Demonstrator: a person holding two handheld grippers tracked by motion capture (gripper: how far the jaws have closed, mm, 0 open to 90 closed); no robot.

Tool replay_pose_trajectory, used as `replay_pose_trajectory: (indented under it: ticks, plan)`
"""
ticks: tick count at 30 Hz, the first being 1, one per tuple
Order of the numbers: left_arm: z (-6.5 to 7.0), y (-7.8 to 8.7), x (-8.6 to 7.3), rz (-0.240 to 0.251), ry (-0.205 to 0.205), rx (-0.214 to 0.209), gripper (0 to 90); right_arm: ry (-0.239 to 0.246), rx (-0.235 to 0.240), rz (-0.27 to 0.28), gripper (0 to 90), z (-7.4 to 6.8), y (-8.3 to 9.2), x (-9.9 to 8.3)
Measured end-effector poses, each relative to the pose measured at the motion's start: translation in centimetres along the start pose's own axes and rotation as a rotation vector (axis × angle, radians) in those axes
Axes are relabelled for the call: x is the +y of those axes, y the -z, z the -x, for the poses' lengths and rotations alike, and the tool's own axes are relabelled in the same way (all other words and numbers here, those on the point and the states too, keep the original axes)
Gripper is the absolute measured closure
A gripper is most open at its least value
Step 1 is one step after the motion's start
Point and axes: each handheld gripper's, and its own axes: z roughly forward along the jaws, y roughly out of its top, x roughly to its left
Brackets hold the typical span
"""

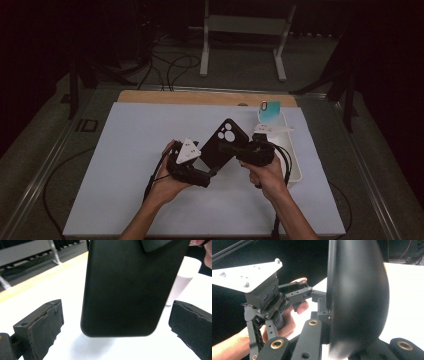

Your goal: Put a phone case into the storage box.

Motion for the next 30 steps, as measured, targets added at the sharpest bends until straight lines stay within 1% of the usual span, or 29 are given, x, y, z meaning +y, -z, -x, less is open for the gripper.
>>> replay_pose_trajectory:
  ticks: [1,2,4,5,7,8,10,15,18,21,24,26,30]
  plan:
    - [0.0,0.0,0.0,0.000,0.000,0.000,0.3,0.000,0.000,0.000,86.6,0.0,0.0,0.0]
    - [0.0,0.1,-0.1,-0.003,0.001,-0.014,0.3,0.001,-0.001,0.000,86.6,0.0,0.0,0.0]
    - [-0.1,0.3,-0.2,-0.014,0.004,-0.030,0.0,0.004,-0.003,-0.002,86.5,0.0,0.0,-0.1]
    - [-0.1,0.4,-0.3,-0.013,0.007,-0.028,0.0,0.005,-0.003,-0.003,86.5,0.0,0.0,-0.1]
    - [-0.3,0.6,-0.4,-0.013,0.010,-0.050,0.1,0.013,-0.003,-0.006,86.5,0.0,-0.1,-0.2]
    - [-0.3,0.7,-0.4,-0.015,0.013,-0.052,0.1,0.015,-0.001,-0.007,86.5,0.0,-0.1,-0.2]
    - [-0.5,0.9,-0.5,-0.014,0.022,-0.072,0.2,0.021,0.002,-0.008,86.5,-0.1,-0.1,-0.2]
    - [-0.6,1.5,-0.9,-0.013,0.028,-0.083,2.9,0.040,0.014,-0.011,86.4,-0.5,-0.3,-0.2]
    - [-0.7,1.7,-1.1,-0.023,0.026,-0.084,4.3,0.053,0.018,-0.016,86.4,-0.6,-0.4,-0.1]
    - [-0.9,1.7,-1.3,-0.026,0.031,-0.084,4.5,0.055,0.022,-0.019,86.4,-0.8,-0.5,-0.1]
    - [-1.2,1.8,-1.4,-0.020,0.047,-0.085,4.4,0.065,0.024,-0.022,86.4,-0.8,-0.7,0.0]
    - [-1.4,1.9,-1.5,-0.021,0.052,-0.091,4.5,0.066,0.027,-0.024,86.3,-0.9,-0.8,0.0]
    - [-1.5,1.9,-1.6,-0.026,0.062,-0.112,4.8,0.082,0.043,-0.034,86.4,-1.2,-1.0,0.1]
